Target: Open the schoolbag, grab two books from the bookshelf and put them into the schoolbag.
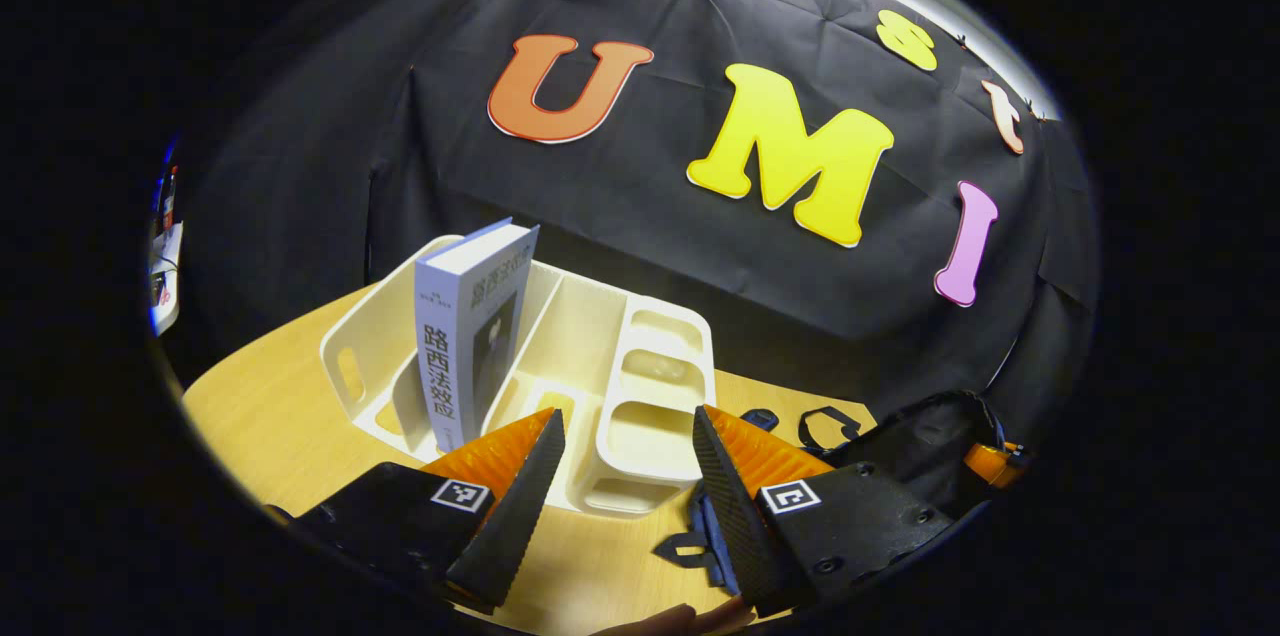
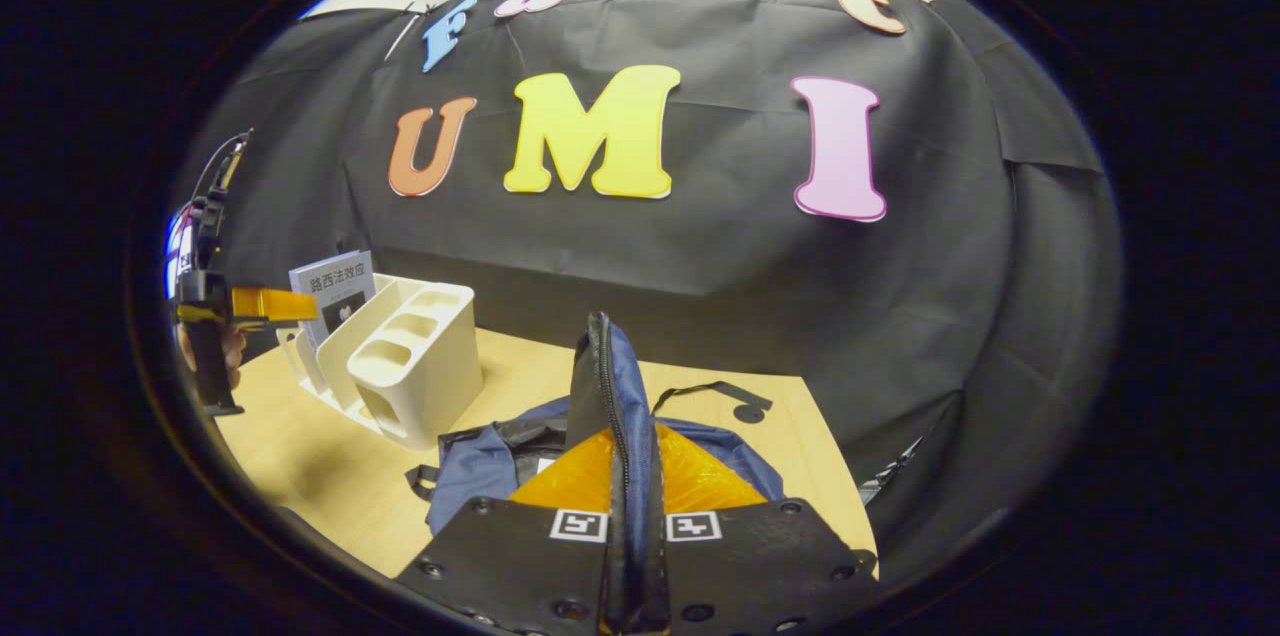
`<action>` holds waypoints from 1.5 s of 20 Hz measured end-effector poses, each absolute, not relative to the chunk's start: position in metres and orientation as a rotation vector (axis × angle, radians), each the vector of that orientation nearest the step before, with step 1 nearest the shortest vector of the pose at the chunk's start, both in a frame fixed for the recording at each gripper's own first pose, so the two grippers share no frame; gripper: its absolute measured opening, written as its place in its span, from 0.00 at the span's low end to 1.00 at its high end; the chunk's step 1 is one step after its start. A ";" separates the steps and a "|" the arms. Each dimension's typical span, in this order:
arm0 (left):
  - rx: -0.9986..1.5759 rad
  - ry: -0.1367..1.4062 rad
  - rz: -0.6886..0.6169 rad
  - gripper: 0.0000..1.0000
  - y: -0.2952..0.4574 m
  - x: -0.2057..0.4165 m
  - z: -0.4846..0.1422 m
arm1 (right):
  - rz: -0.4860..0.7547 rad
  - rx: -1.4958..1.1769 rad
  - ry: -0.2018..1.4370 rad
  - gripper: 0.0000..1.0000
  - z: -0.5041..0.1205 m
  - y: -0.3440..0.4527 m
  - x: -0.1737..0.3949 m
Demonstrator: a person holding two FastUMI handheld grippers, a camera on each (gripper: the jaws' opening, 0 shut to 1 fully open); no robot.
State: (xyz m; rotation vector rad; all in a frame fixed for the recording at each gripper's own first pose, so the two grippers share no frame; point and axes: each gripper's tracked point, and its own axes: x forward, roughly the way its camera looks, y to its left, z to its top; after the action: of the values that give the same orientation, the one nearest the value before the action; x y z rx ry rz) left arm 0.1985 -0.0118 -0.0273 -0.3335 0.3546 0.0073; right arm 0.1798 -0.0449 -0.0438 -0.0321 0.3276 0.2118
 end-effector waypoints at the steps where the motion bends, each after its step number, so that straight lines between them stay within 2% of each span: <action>1: -0.325 0.339 0.025 0.83 0.000 0.206 -0.021 | 0.226 -0.016 0.334 0.06 -0.045 -0.043 0.178; 10: -0.194 0.315 0.151 0.82 0.096 0.281 0.012 | 0.285 0.021 0.349 0.07 -0.051 -0.032 0.177; 16: -0.109 0.314 0.182 0.82 0.125 0.303 0.038 | 0.299 0.064 0.354 0.06 -0.054 -0.038 0.182; 20: -0.096 0.301 0.149 0.82 0.121 0.306 0.051 | 0.309 0.063 0.356 0.07 -0.059 -0.037 0.184; 30: 0.120 0.584 0.137 0.80 0.151 0.301 0.002 | 0.314 0.056 0.368 0.07 -0.065 -0.034 0.181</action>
State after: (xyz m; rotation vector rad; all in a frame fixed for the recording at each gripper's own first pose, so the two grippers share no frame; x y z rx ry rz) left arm 0.3015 0.1514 0.0025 0.1204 0.5839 0.1371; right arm 0.1811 -0.0340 -0.0654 0.0561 0.3683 0.3137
